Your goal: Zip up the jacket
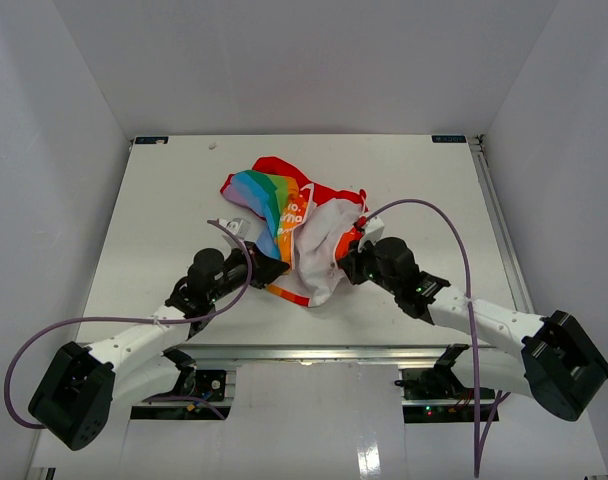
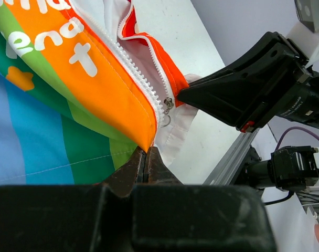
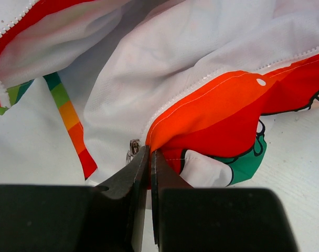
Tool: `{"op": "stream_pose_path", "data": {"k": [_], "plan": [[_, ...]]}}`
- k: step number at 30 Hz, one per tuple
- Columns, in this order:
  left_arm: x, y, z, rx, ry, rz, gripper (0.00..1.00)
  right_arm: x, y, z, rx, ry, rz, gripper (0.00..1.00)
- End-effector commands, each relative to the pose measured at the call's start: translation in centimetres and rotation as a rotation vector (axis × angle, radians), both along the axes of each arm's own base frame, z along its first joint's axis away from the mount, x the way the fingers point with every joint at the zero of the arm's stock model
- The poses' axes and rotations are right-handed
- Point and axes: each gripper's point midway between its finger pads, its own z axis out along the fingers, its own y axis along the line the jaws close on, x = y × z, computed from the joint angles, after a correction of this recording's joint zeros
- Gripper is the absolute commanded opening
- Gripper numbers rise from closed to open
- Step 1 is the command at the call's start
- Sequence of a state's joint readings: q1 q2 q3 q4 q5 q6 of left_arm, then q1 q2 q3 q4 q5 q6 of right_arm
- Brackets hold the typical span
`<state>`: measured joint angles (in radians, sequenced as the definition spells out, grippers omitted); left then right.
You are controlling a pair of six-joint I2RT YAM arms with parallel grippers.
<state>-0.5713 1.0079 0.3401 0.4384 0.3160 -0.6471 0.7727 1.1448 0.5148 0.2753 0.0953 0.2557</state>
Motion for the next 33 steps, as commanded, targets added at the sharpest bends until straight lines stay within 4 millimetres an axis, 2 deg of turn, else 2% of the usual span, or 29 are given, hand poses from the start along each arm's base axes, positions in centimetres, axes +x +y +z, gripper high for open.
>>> {"op": "stream_pose_path", "data": {"k": [1, 5, 9, 14, 19, 22, 26, 33], "plan": [[0.1, -0.1, 2.1, -0.038, -0.080, -0.001, 0.00, 1.6, 0.1, 4.1, 0.057, -0.112, -0.040, 0.08], [0.2, 0.0, 2.1, -0.030, -0.076, 0.003, 0.00, 1.8, -0.4, 3.3, 0.044, -0.072, -0.088, 0.14], [0.3, 0.0, 1.8, -0.013, -0.065, 0.004, 0.00, 1.7, -0.7, 1.0, -0.010, 0.023, -0.117, 0.08], [0.3, 0.0, 1.6, -0.005, -0.057, 0.001, 0.00, 1.1, -1.4, -1.3, -0.075, 0.140, -0.163, 0.08], [0.0, -0.1, 2.2, -0.019, -0.078, -0.013, 0.00, 0.5, -0.9, -1.4, -0.043, 0.105, -0.100, 0.08], [-0.5, -0.4, 2.8, -0.048, -0.110, -0.044, 0.00, -0.2, 0.5, 0.6, 0.050, 0.039, -0.010, 0.08], [-1.2, -0.8, 3.8, -0.088, -0.158, -0.090, 0.00, -1.8, 2.5, 4.3, 0.196, -0.101, 0.156, 0.08], [-2.2, -0.6, 5.6, -0.144, -0.288, -0.116, 0.00, -2.8, 2.7, 7.4, 0.280, -0.304, 0.251, 0.08]]}}
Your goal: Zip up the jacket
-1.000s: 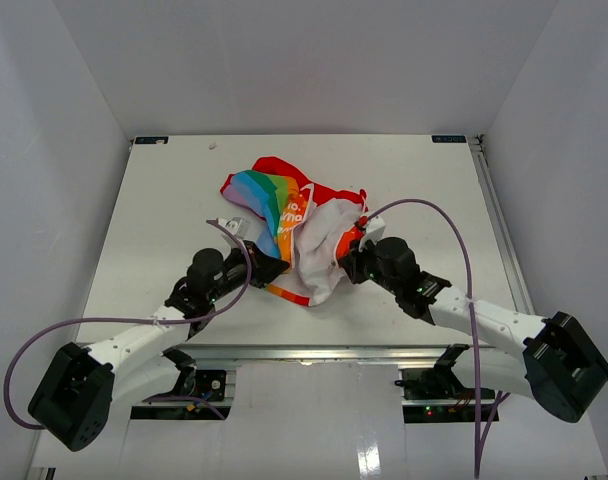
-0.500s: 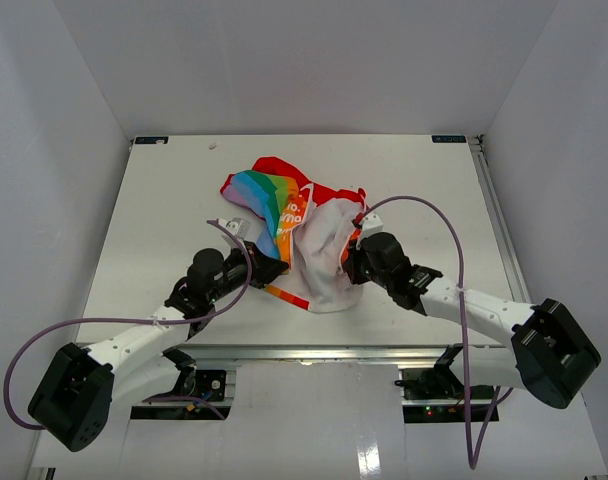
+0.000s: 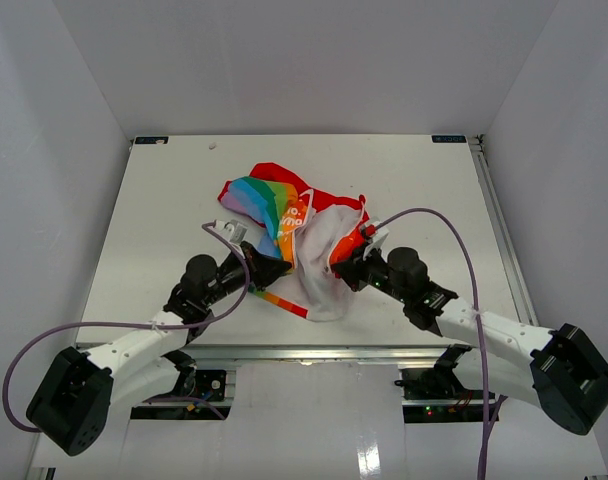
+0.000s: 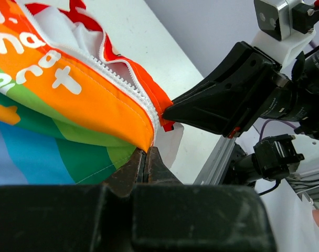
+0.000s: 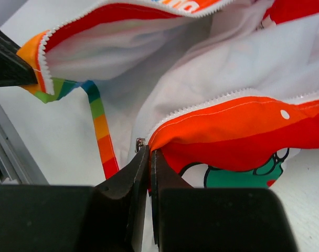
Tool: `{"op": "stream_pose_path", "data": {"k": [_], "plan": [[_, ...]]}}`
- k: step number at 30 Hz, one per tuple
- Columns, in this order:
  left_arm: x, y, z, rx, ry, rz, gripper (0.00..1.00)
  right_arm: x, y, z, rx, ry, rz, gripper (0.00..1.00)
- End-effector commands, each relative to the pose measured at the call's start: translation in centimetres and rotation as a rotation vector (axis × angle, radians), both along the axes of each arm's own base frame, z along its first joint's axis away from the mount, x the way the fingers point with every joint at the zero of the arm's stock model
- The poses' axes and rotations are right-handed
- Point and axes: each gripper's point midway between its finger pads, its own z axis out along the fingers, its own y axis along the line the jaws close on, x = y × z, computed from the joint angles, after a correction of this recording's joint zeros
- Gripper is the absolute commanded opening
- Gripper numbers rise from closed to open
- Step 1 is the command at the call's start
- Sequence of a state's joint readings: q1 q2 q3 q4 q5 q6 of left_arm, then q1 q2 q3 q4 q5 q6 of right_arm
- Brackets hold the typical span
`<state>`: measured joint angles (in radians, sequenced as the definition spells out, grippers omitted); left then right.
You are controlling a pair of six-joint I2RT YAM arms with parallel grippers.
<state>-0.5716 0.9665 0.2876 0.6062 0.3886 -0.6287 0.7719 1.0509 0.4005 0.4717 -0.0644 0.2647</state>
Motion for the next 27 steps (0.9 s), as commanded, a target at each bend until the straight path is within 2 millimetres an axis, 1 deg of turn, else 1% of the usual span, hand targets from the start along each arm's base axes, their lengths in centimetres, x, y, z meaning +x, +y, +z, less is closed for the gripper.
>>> {"op": "stream_pose_path", "data": {"k": [1, 2, 4, 6, 9, 13, 14, 15, 18, 20, 22, 24, 27], "plan": [[-1.0, 0.1, 3.2, -0.068, -0.165, -0.035, 0.00, -0.7, 1.2, 5.4, 0.146, -0.246, 0.105, 0.08], [-0.9, 0.3, 3.6, -0.071, -0.182, -0.022, 0.00, -1.0, 1.2, 6.1, 0.170, -0.279, 0.120, 0.08], [-0.9, 0.6, 4.6, -0.095, -0.228, 0.001, 0.00, -2.0, 1.4, 8.2, 0.241, -0.382, 0.171, 0.08], [-1.0, 1.0, 5.3, -0.123, -0.267, 0.019, 0.00, -2.9, 1.2, 9.2, 0.283, -0.448, 0.199, 0.08], [-1.5, 1.6, 5.1, -0.168, -0.297, 0.035, 0.00, -3.8, 1.1, 9.5, 0.314, -0.499, 0.231, 0.08], [-3.4, 2.2, 5.1, -0.244, -0.404, 0.001, 0.00, -5.0, 1.4, 10.0, 0.365, -0.536, 0.295, 0.08], [-3.7, 2.4, 5.2, -0.260, -0.429, 0.000, 0.00, -5.4, 1.4, 10.3, 0.392, -0.549, 0.307, 0.08], [-4.0, 2.5, 5.8, -0.282, -0.464, -0.003, 0.00, -5.6, 1.3, 10.5, 0.406, -0.552, 0.316, 0.08], [-5.3, 2.3, 7.2, -0.328, -0.548, -0.058, 0.00, -6.8, 1.6, 11.0, 0.446, -0.582, 0.374, 0.08], [-5.5, 1.7, 6.8, -0.327, -0.543, -0.100, 0.00, -7.1, 1.8, 11.0, 0.460, -0.581, 0.403, 0.08], [-5.9, 1.2, 6.9, -0.331, -0.547, -0.144, 0.00, -7.6, 1.9, 11.2, 0.477, -0.585, 0.428, 0.08], [-5.9, 0.7, 7.1, -0.324, -0.561, -0.173, 0.00, -8.0, 2.0, 11.1, 0.482, -0.591, 0.450, 0.08], [-6.1, 0.5, 7.2, -0.324, -0.582, -0.189, 0.00, -8.3, 1.8, 11.2, 0.490, -0.597, 0.454, 0.08]]}}
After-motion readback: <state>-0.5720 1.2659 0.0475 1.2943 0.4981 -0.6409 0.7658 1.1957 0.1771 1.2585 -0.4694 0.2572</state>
